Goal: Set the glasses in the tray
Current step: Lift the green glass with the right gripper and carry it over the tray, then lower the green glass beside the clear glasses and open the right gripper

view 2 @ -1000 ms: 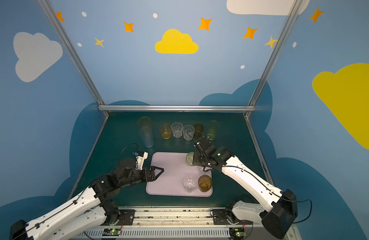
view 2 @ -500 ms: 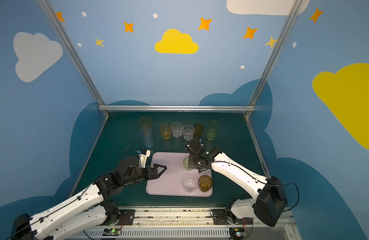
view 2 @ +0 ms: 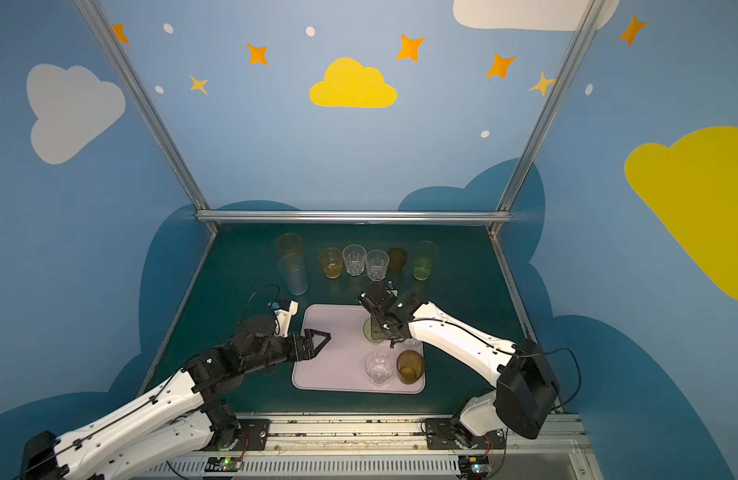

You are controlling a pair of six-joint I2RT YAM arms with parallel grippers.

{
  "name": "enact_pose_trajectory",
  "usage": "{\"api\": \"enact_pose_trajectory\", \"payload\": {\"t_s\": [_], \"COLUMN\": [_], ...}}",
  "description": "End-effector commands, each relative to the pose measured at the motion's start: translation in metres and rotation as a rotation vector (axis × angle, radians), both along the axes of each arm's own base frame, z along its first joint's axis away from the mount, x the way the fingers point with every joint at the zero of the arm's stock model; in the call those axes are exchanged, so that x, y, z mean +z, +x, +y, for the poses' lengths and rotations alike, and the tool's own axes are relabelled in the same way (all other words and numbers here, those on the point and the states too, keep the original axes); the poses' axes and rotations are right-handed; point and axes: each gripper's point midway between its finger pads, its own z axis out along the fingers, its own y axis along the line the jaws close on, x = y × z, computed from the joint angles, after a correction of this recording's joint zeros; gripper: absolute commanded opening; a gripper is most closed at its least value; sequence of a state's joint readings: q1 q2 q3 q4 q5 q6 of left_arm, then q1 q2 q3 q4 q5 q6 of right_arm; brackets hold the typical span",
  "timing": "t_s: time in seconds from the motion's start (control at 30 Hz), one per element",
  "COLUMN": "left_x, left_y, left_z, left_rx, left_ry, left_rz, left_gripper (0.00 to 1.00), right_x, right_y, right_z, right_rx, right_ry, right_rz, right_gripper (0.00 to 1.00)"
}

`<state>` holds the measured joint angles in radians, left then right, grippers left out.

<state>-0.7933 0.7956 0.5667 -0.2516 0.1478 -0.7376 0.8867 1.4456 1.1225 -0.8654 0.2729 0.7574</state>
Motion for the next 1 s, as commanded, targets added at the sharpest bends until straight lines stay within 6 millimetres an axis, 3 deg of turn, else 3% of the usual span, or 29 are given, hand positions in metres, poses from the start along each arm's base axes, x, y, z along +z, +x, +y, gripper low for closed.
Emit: {"api": "enact_pose_trajectory", "payload": {"t_s": [0.0, 0.3, 0.97], "left_x": [0.009, 0.005, 0.005], "left_y": [0.001, 0.002, 0.002], "left_z": [0.004, 0.004, 0.003], "left_rx": [0.012, 0.014, 0.011], "left_ry": [0.008, 0.017, 0.018], "left_rz": [-0.028, -0.02, -0.016], "left_gripper": [1.0, 1.0, 1.0], "right_x": [0.0, -0.015, -0.029], "right_y": [0.002, -0.002, -0.005], "right_z": [-0.001, -0.006, -0.012], "right_rx": [0.004, -0.017, -0.04], "right_ry": [-0.032, -0.064, -0.097], "right_rz": [-0.002, 0.023, 0.033], "right_gripper": [0.0, 0.0, 0.0]}}
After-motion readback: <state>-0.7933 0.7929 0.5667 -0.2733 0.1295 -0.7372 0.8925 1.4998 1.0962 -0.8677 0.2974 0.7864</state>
